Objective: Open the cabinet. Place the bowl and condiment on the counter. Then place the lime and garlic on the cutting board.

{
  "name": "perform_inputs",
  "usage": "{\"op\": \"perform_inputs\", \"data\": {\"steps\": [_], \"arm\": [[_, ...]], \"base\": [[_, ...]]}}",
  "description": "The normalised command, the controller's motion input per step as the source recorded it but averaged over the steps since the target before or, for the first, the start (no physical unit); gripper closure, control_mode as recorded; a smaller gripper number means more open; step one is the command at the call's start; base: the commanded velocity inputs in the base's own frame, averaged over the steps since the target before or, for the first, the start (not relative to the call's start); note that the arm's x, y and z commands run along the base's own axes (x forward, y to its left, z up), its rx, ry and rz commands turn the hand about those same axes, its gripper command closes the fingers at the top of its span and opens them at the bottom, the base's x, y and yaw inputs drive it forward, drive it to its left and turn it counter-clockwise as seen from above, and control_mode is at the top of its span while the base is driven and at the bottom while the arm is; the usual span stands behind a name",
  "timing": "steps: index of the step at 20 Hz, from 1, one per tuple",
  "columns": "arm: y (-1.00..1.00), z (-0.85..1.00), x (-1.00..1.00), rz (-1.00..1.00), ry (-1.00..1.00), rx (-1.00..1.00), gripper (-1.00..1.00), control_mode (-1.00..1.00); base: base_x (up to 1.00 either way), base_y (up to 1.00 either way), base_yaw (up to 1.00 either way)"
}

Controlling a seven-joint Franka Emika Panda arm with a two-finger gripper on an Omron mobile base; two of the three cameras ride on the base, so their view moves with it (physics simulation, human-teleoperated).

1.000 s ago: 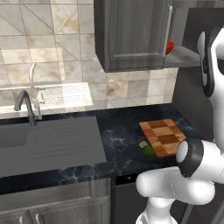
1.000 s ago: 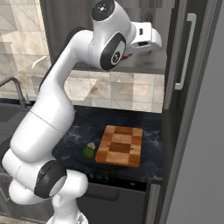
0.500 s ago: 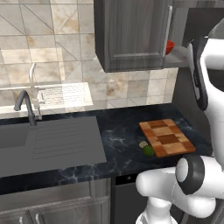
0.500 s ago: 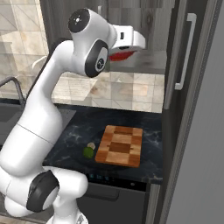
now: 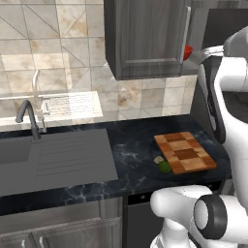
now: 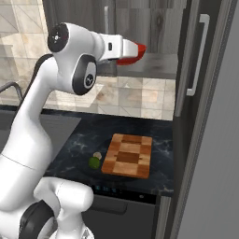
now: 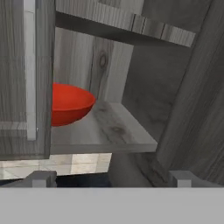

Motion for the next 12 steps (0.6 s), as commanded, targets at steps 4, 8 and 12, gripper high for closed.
{"op": "perform_inputs", "data": {"steps": [4,8,12], "arm": [[0.36,0.06,-0.41,0.00,-0.09,0.00,-1.00,-1.00],[0.34,0.03,-0.38,0.00,-0.08,0.00,-1.00,-1.00],[0.28,0.00,-0.09,0.00,-0.04,0.00,-1.00,-1.00]], "base": [[0.00,0.00,0.00],[0.00,0.00,0.00],[0.00,0.00,0.00]]}}
